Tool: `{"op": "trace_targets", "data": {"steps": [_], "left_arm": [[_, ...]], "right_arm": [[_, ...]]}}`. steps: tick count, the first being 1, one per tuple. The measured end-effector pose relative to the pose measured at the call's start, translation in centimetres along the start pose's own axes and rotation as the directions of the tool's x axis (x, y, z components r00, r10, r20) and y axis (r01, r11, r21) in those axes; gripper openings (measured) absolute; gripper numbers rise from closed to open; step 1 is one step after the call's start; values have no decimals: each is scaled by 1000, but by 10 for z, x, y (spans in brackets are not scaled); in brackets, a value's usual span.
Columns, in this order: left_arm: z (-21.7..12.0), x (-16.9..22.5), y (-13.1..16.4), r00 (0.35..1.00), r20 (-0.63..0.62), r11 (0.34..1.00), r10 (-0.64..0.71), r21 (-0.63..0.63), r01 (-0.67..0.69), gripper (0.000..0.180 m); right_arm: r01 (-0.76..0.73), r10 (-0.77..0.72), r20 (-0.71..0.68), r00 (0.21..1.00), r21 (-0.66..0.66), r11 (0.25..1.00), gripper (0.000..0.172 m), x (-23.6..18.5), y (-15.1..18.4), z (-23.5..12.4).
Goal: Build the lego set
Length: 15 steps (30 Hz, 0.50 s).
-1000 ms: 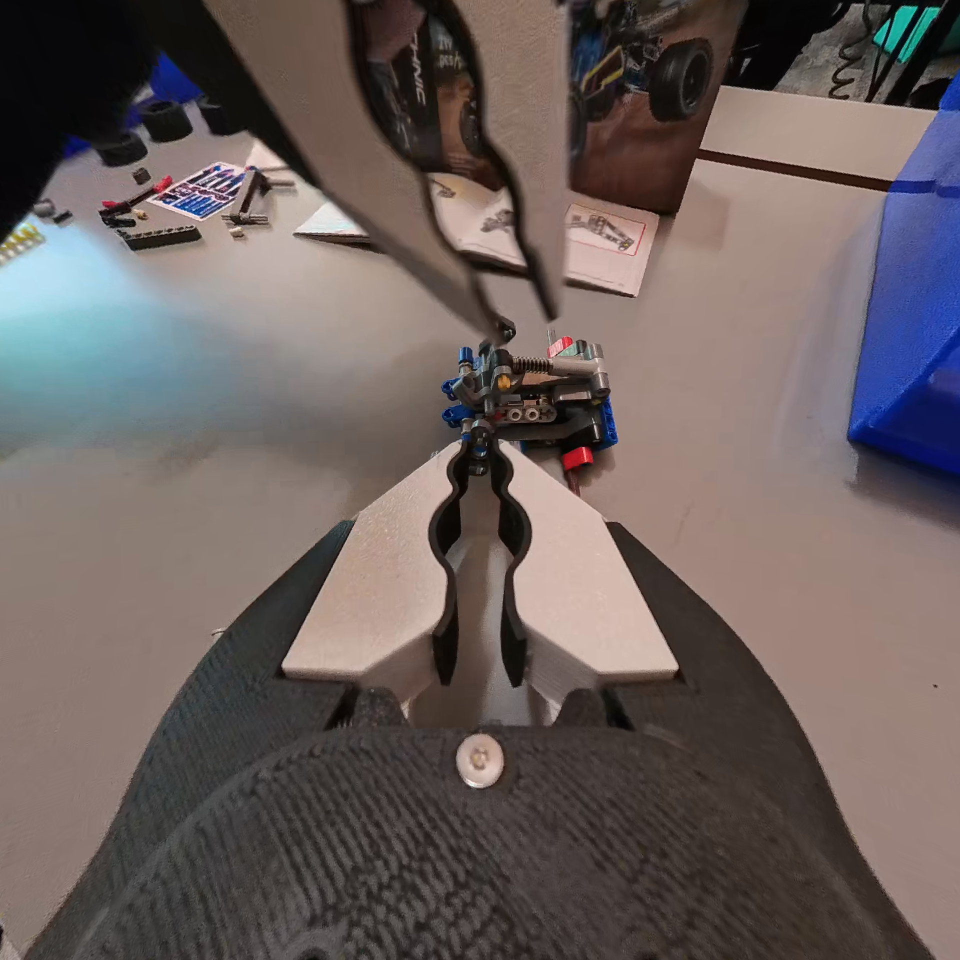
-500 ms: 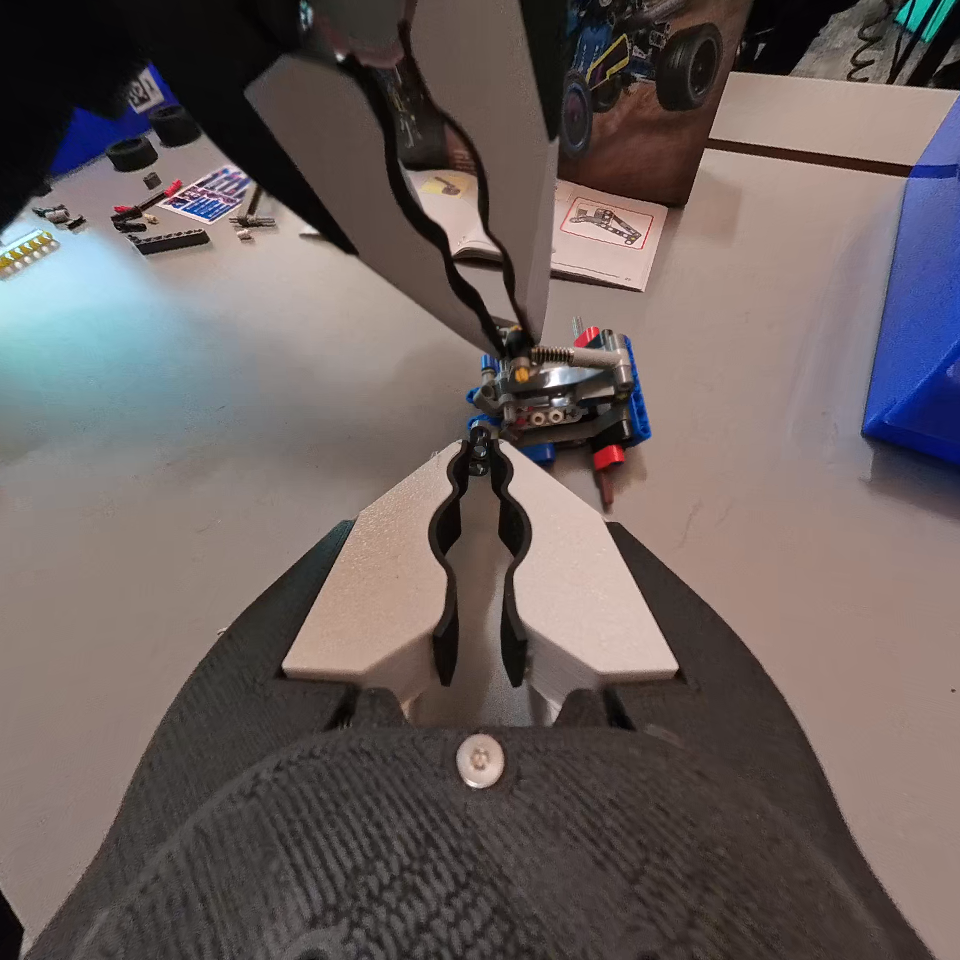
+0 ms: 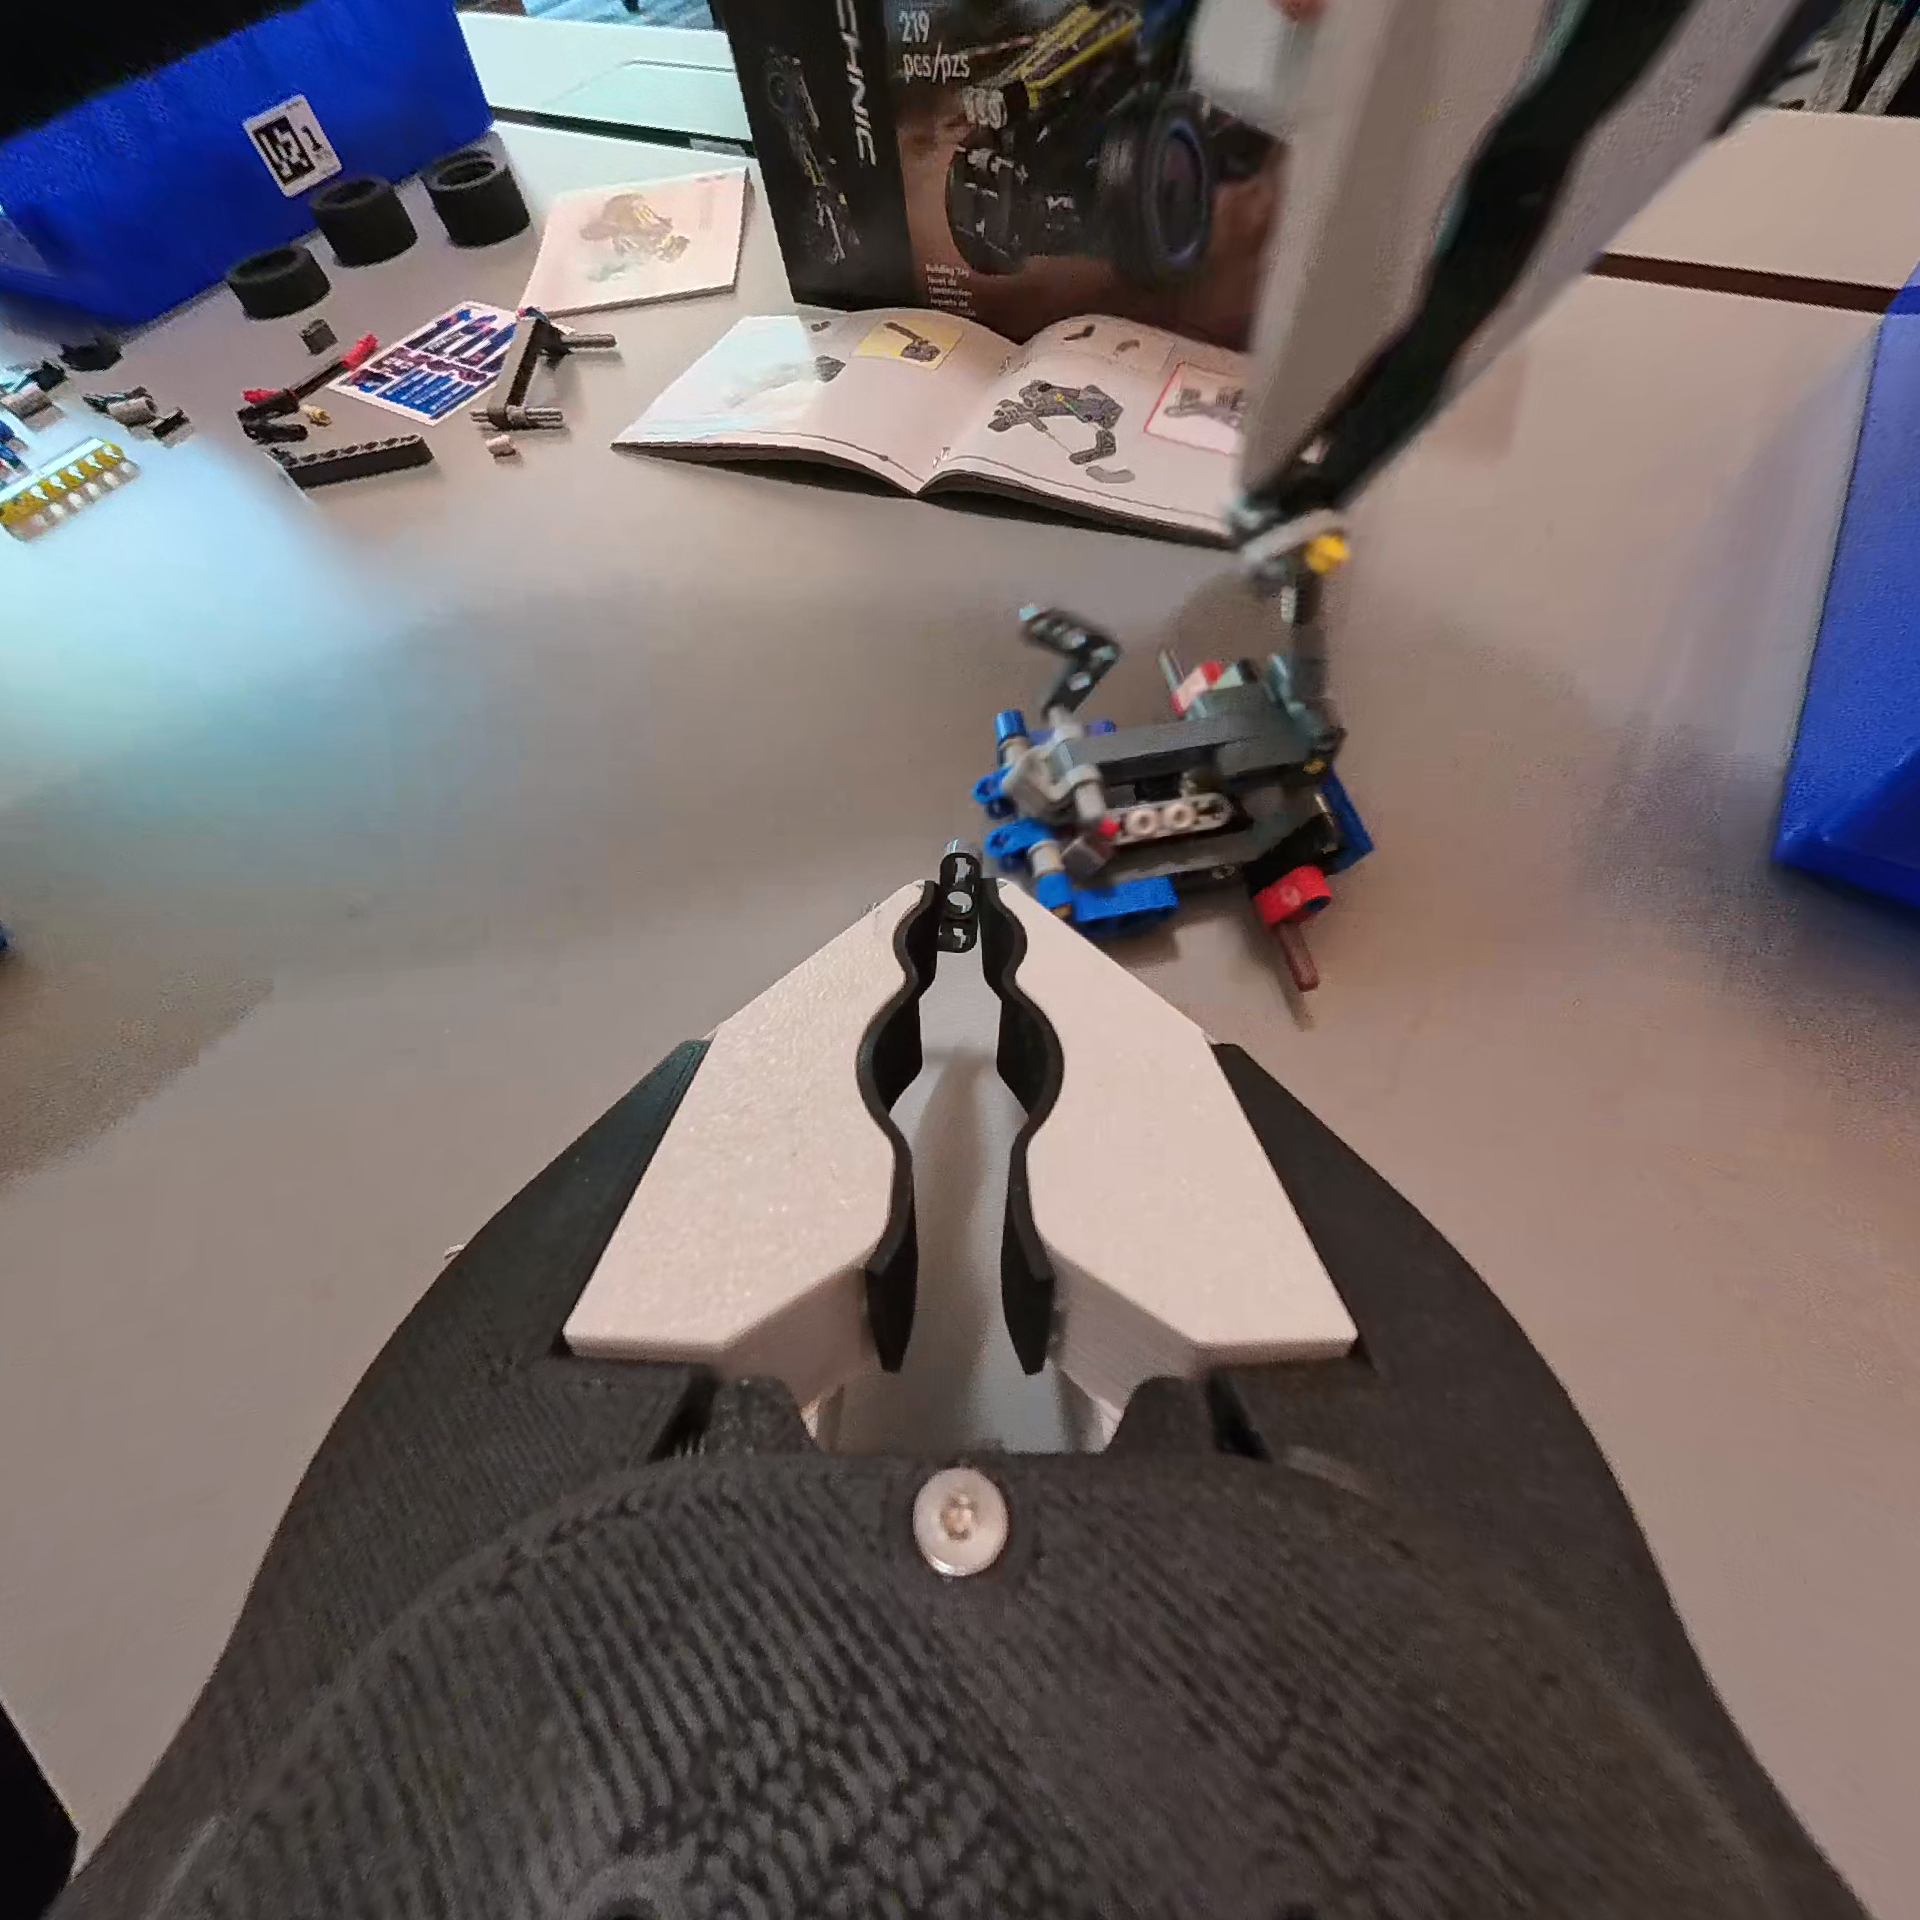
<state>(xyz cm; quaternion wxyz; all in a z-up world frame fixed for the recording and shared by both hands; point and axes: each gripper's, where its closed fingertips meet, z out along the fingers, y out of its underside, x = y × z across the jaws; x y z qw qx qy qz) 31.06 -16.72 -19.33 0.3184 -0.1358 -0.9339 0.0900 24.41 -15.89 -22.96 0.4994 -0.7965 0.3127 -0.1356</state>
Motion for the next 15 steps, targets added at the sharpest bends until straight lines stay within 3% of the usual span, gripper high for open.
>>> {"op": "trace_targets", "data": {"steps": [4, 6, 15], "left_arm": [[-4, -30, -12, 996, -28, 994, -83, 67, 85, 10], [-4, -43, -16, 993, -16, 989, -115, 95, 116, 26], [-17, -55, -33, 984, -105, 941, -142, 295, 167, 37]], "right_arm": [[-16, 16, 18, 1000, 1, 1000, 5, -1, 0, 0], [-25, 25, 32, 999, -2, 1000, 5, -1, 0, 0], [-63, 64, 88, 994, -14, 998, 5, -4, 1, 1]]}}
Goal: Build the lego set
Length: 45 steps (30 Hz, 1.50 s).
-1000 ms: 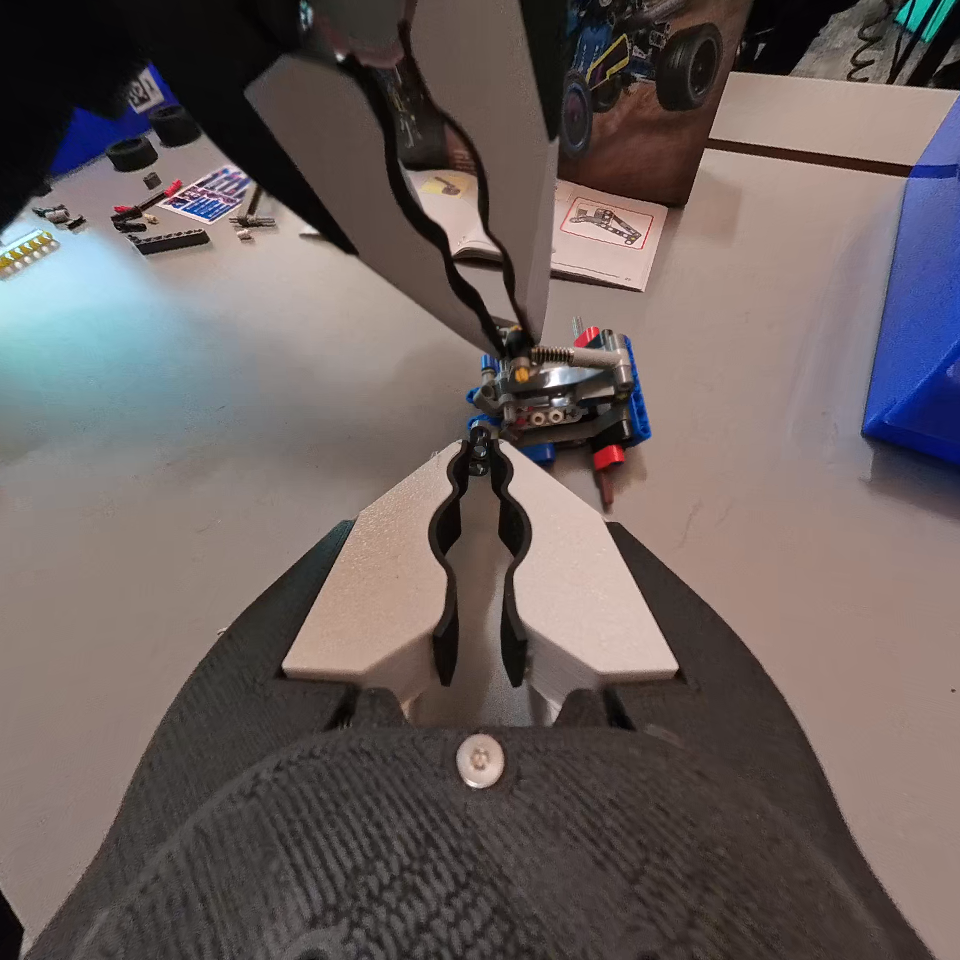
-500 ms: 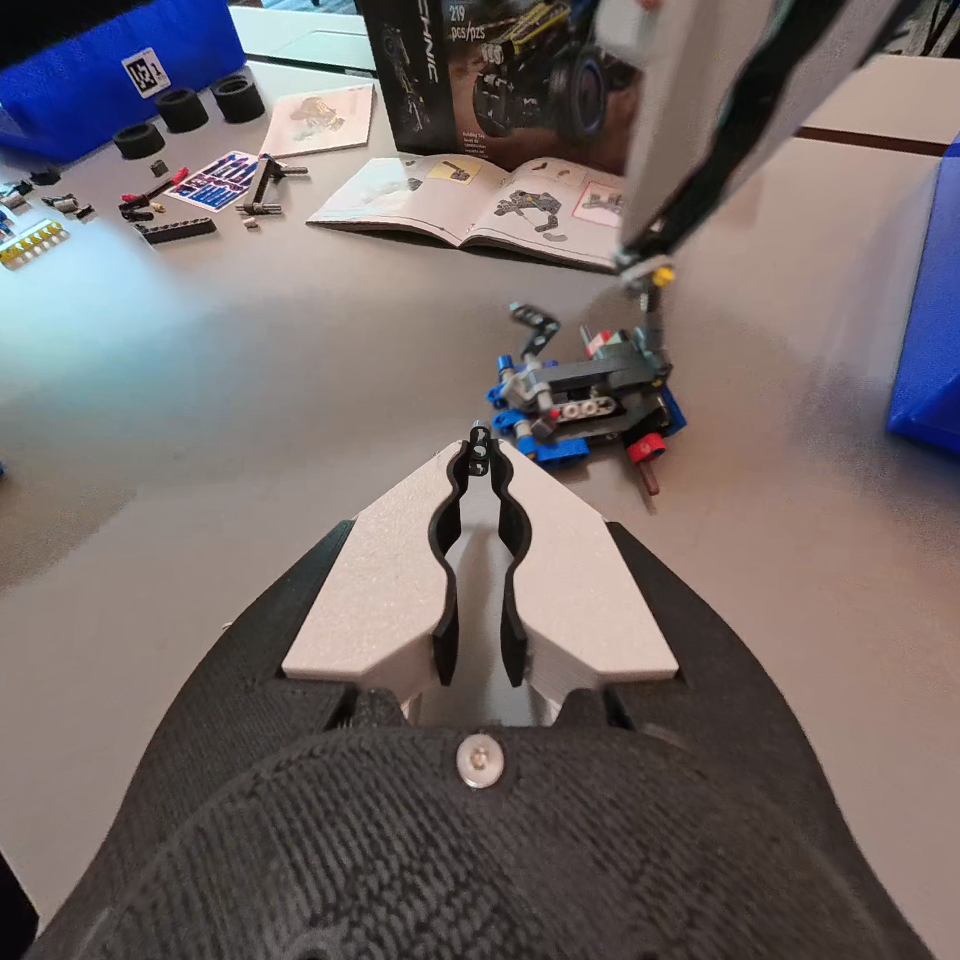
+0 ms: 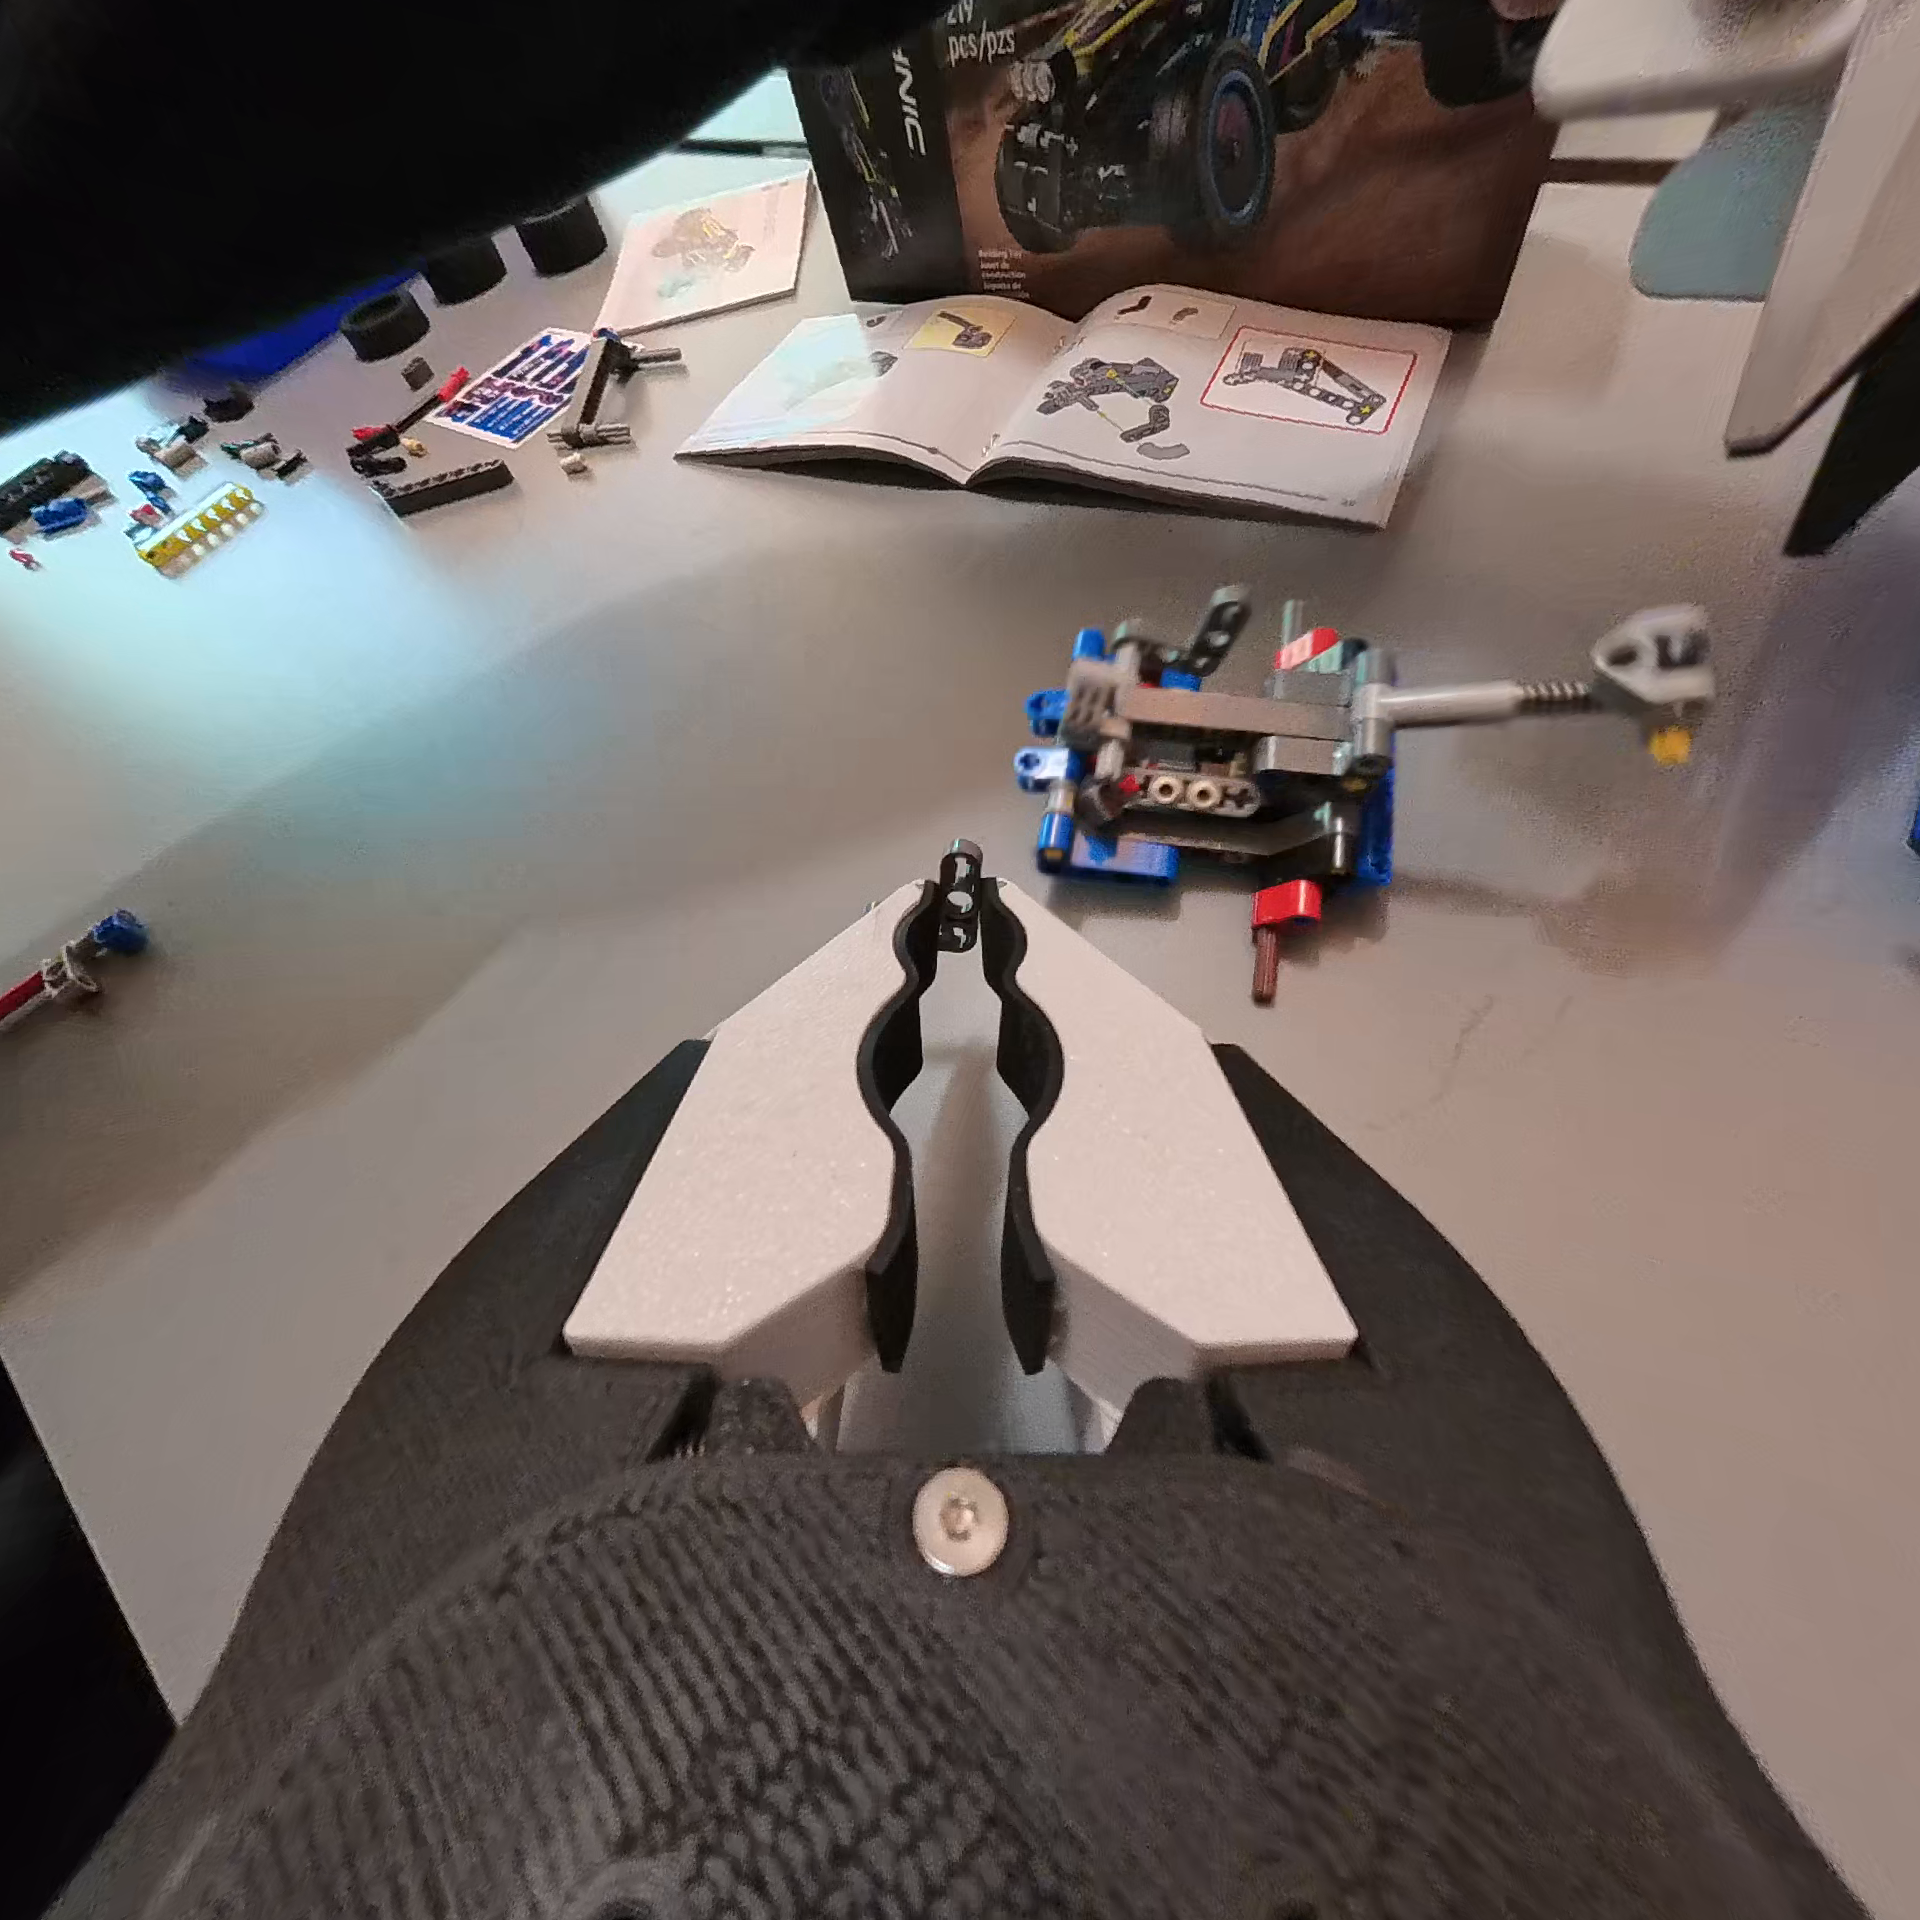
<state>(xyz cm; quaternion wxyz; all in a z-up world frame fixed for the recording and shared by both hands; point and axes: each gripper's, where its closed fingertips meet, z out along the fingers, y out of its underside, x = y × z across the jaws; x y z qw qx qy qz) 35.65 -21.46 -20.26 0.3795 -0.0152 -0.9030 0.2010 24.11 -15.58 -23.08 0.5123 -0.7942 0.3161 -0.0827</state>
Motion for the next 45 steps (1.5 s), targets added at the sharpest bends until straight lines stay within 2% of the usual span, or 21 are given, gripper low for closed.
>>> {"op": "trace_targets", "data": {"steps": [5, 9, 12, 16, 21, 22, 25, 28, 30, 32, 34, 37, 39, 41, 42, 43, 45], "left_arm": [[-4, 21, 3, 993, 79, 992, 91, 80, -98, 35], [1, 46, 30, 942, 270, 971, 202, 71, -228, 33], [7, 58, 51, 886, 409, 956, 220, 92, -279, 30], [9, 60, 70, 805, 567, 925, 175, 186, -332, 31], [13, 68, 81, 733, 664, 852, 144, 293, -433, 27], [16, 72, 84, 707, 686, 841, 171, 272, -467, 25], [29, 78, 85, 566, 787, 806, 244, 160, -570, 23], [43, 87, 74, 434, 869, 766, 237, 108, -634, 17], [48, 85, 71, 338, 919, 774, 204, 60, -630, 17], [54, 82, 70, 281, 942, 796, 183, 26, -605, 18], [61, 82, 69, 276, 948, 803, 159, 38, -595, 17], [62, 78, 67, 271, 958, 807, 94, 86, -584, 0], [63, 81, 64, 289, 955, 788, 72, 123, -604, 3], [65, 82, 63, 334, 942, 783, 44, 175, -597, 17], [63, 82, 63, 338, 941, 782, 17, 198, -591, 12], [61, 83, 63, 322, 947, 778, 8, 197, -597, 4], [61, 82, 63, 281, 959, 779, 30, 154, -608, 3]], "right_arm": [[-6, 6, -18, 1000, 10, 1000, 5, 3, -1, -1], [-20, 20, -23, 1000, 21, 1000, 5, 5, -3, -2], [-34, 36, -37, 999, 34, 999, 5, 9, -4, -4], [-39, 44, -67, 997, 64, 997, 5, 15, -8, -7], [-57, 68, -101, 993, 112, 992, 5, 24, -15, -10], [-66, 77, -98, 992, 114, 991, 5, 25, -15, -10], [-123, 134, -80, 988, 131, 984, 5, 30, -18, -9], [-253, 256, 8, 967, 168, 953, 5, 30, -22, -7], [-369, 351, 120, 929, 198, 908, 5, 23, -27, -6], [-444, 411, 185, 893, 207, 872, 5, 20, -29, -5], [-472, 434, 205, 877, 204, 858, 5, 19, -28, -5], [-480, 436, 225, 872, 210, 852, 5, 15, -30, -5], [-474, 431, 216, 876, 216, 854, 4, 16, -30, -6], [-467, 430, 197, 881, 220, 856, 4, 17, -29, -6], [-463, 426, 197, 883, 215, 860, 5, 16, -29, -6], [-459, 424, 192, 885, 208, 864, 5, 16, -28, -5], [-455, 422, 185, 888, 211, 865, 5, 16, -28, -5]]}}
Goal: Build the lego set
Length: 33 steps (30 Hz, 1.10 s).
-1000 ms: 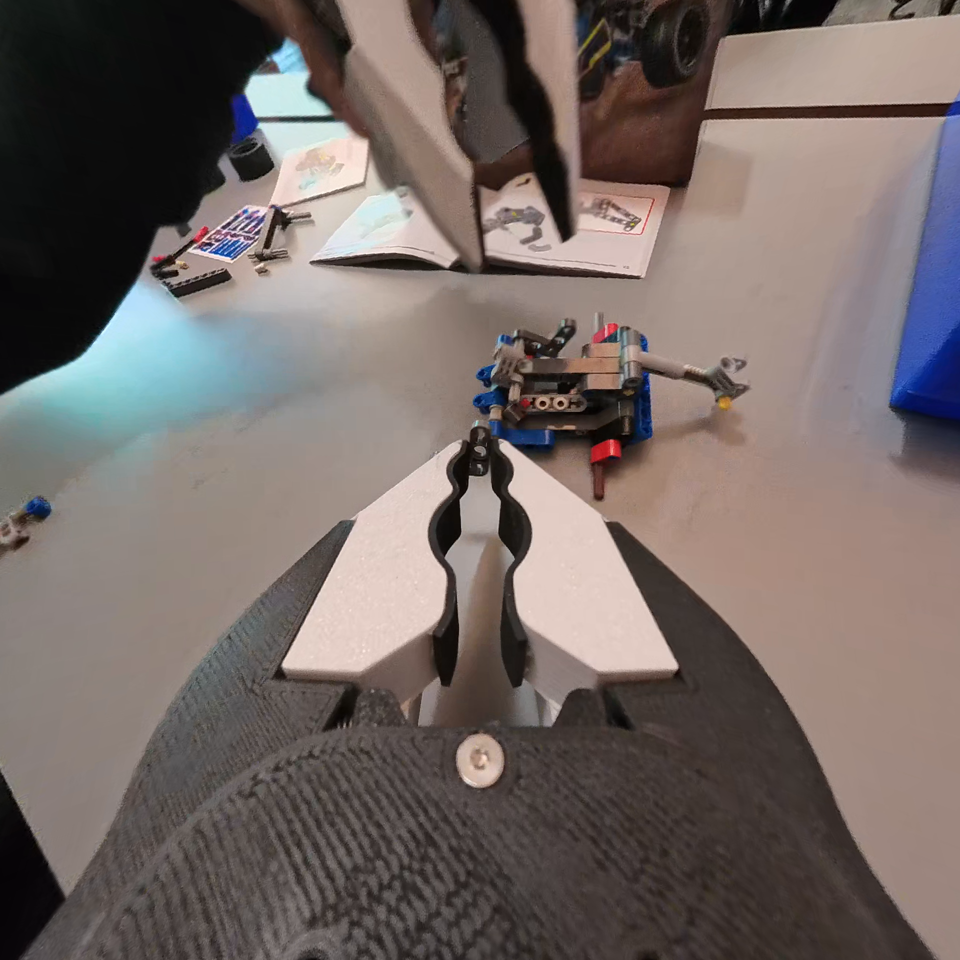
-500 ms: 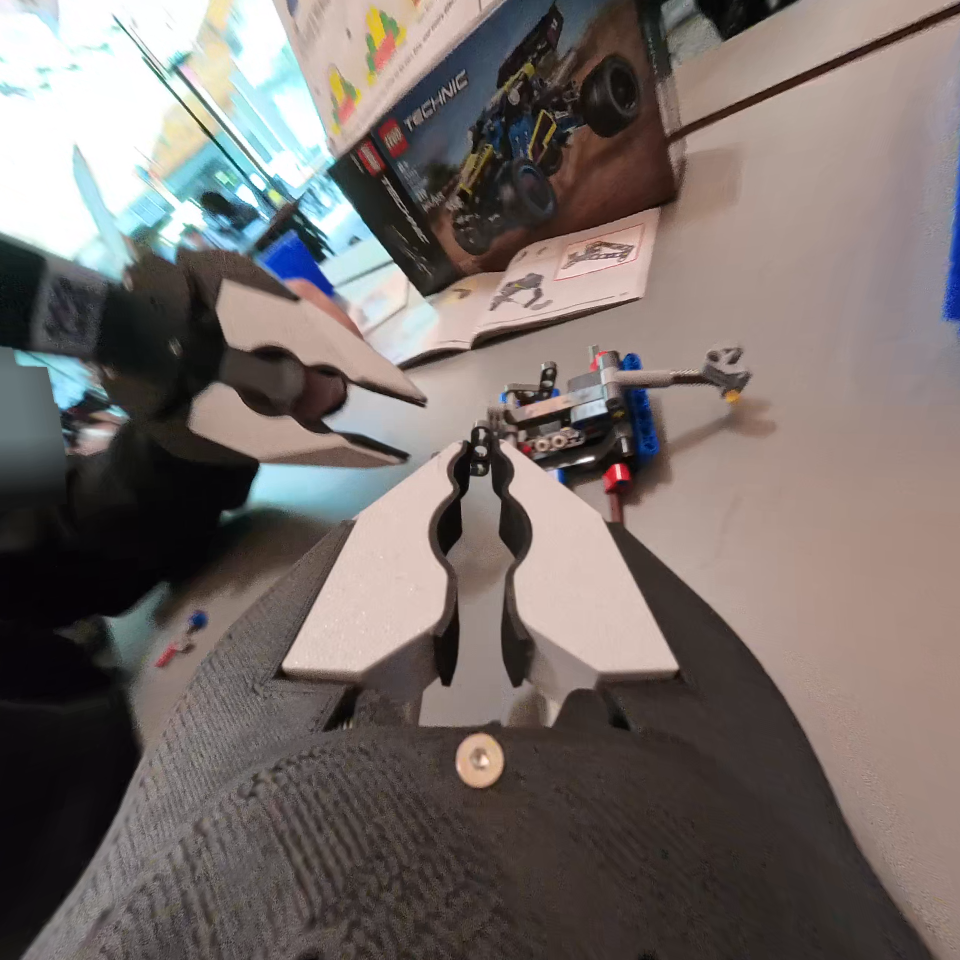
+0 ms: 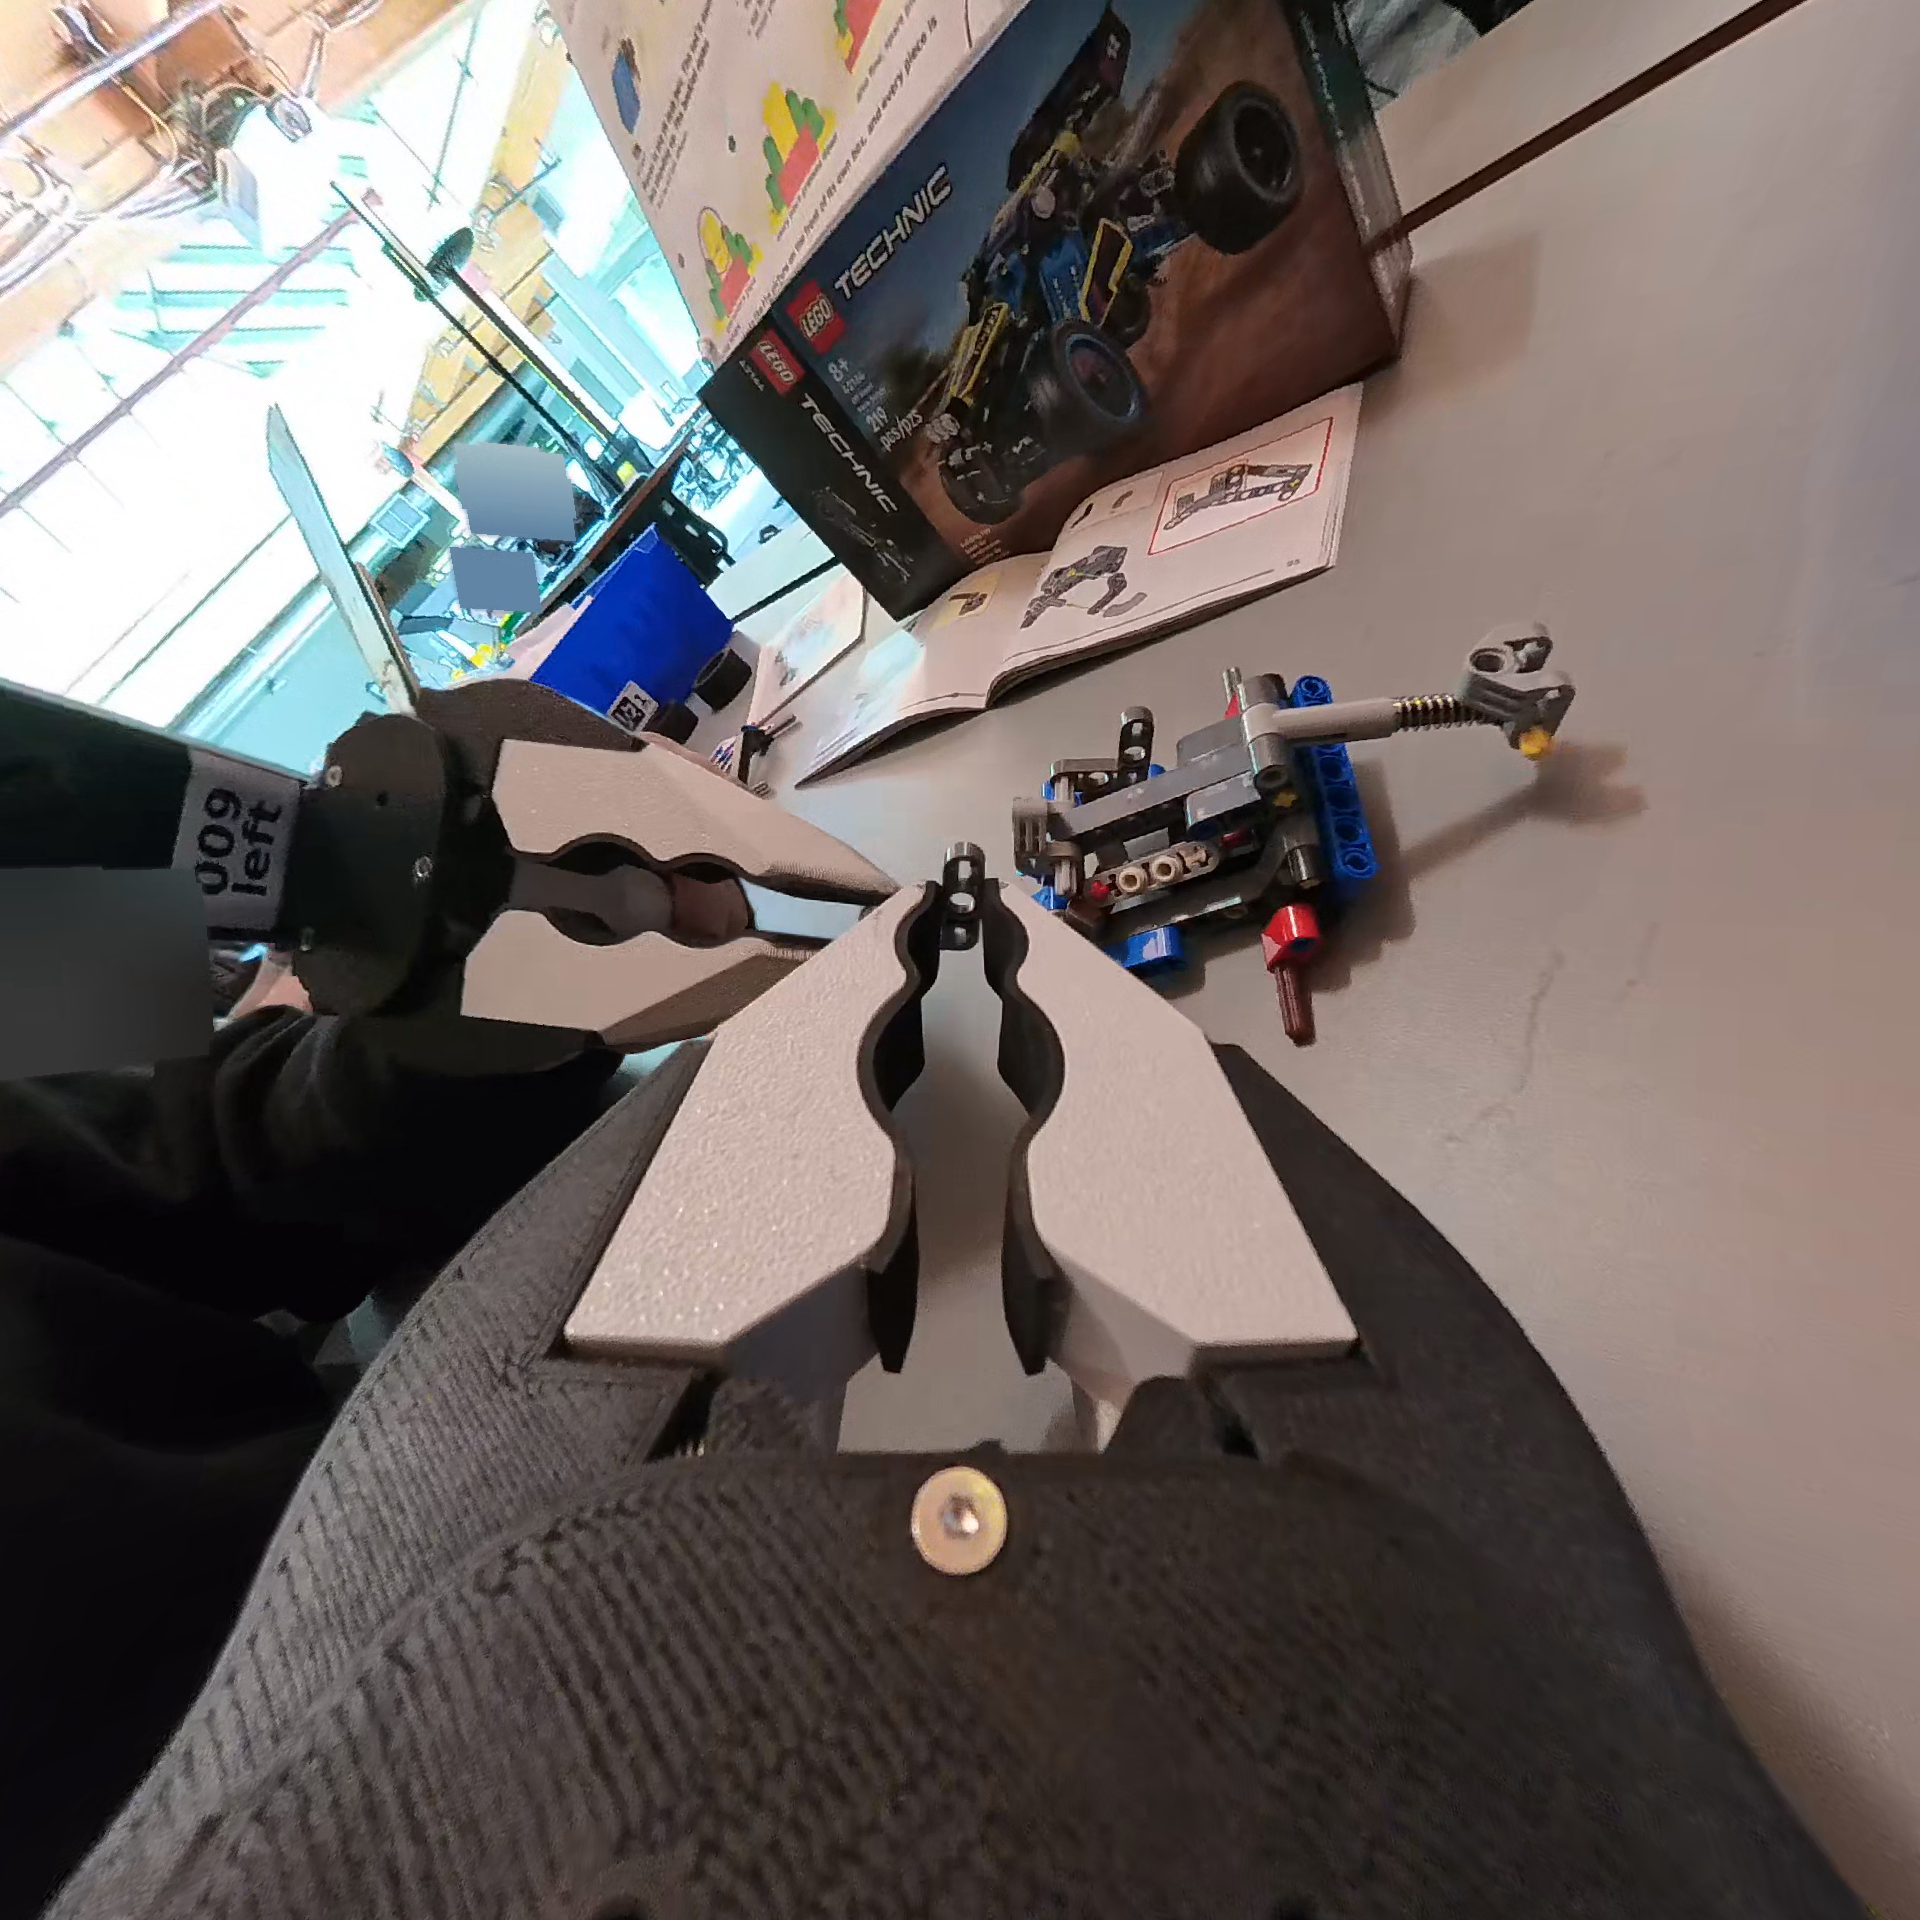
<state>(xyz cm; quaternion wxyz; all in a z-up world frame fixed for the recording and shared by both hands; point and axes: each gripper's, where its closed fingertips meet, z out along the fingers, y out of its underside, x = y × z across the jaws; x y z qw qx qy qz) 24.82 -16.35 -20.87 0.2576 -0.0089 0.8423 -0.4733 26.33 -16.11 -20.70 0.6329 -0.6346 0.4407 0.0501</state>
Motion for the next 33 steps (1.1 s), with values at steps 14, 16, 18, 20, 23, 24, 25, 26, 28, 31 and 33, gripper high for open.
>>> {"op": "trace_targets", "data": {"steps": [14, 16, 18, 20, 23, 24, 25, 26, 28, 31, 33], "left_arm": [[2, 0, 10, 890, -98, 895, -445, -54, 442, 0], [4, -2, 10, 857, -102, 863, -506, -51, 503, 0], [6, -2, 9, 821, -113, 829, -559, -54, 557, 0], [7, -2, 8, 797, -124, 806, -591, -53, 589, 0], [8, -3, 10, 770, -141, 782, -622, -58, 621, 0], [8, -3, 9, 759, -152, 772, -633, -59, 633, 0], [8, -3, 9, 750, -163, 765, -641, -65, 640, 0], [8, -2, 9, 745, -167, 762, -645, -70, 644, 0], [8, -1, 9, 740, -168, 756, -652, -72, 650, 0], [8, -1, 8, 731, -173, 748, -660, -67, 660, 0], [8, 1, 6, 717, -184, 737, -672, -69, 673, 0]], "right_arm": [[816, -834, -186, 519, -184, 549, 20, -17, 4, -5], [859, -886, -195, 421, -228, 458, 20, -13, 8, -1], [881, -909, -204, 364, -242, 407, 17, -12, 11, 2], [889, -919, -220, 326, -259, 377, 11, -8, 11, 4], [900, -933, -237, 271, -281, 333, 10, -4, 10, 5], [901, -934, -257, 250, -291, 321, 13, -2, 8, 4], [899, -936, -269, 227, -312, 308, 15, 2, 7, 3], [901, -942, -260, 210, -322, 290, 15, 4, 8, 3], [916, -951, -236, 199, -300, 266, 10, -1, 11, 5], [909, -952, -242, 187, -326, 261, 7, 4, 11, 6], [909, -956, -250, 152, -344, 235, 7, 7, 10, 6]]}}
